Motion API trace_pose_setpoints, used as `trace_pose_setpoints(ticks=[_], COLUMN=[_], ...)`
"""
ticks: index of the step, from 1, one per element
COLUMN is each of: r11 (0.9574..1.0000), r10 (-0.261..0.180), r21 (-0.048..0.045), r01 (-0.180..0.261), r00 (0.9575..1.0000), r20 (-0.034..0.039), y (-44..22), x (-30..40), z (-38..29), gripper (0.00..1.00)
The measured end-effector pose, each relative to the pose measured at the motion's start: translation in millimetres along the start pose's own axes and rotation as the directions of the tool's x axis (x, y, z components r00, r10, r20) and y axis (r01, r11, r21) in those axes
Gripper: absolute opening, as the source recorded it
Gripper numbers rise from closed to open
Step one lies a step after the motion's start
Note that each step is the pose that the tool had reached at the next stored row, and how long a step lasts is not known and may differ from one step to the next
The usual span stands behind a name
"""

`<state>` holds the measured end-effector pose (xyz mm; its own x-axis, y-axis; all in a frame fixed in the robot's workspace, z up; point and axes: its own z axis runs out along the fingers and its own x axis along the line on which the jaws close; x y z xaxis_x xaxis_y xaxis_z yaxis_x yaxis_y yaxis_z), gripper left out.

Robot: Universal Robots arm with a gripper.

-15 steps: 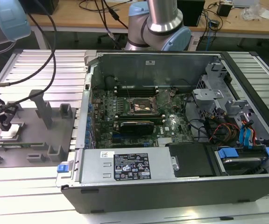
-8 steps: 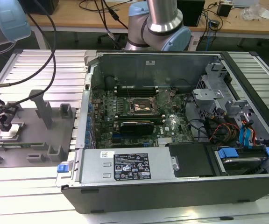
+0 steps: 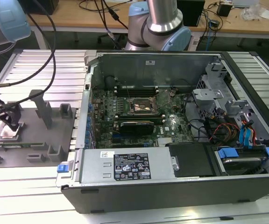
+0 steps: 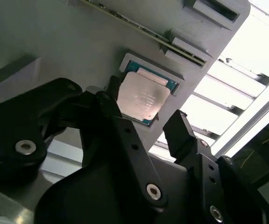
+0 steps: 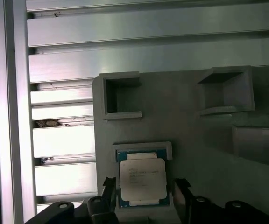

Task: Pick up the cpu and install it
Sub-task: 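Pick up the cpu and move it towards the insertion slot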

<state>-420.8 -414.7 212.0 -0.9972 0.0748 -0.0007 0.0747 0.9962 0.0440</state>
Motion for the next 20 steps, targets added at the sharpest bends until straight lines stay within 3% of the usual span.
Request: trace_pose_setpoints(ticks=[1, 9, 20], r11=[1.0000, 1.0000, 1.0000], r10=[0.000, 0.000, -0.003], r21=[0.0000, 0.0011, 0.0012], r01=[0.000, 0.000, 0.003], r00=[1.0000, 1.0000, 1.0000], r20=[-0.0001, 0.0000, -0.0001], y=[0.0, -0.1, 3.3], x=[0.1, -1.1, -0.6], z=[0.0, 12.7, 19.9], gripper=[0.66, 0.66, 0.66])
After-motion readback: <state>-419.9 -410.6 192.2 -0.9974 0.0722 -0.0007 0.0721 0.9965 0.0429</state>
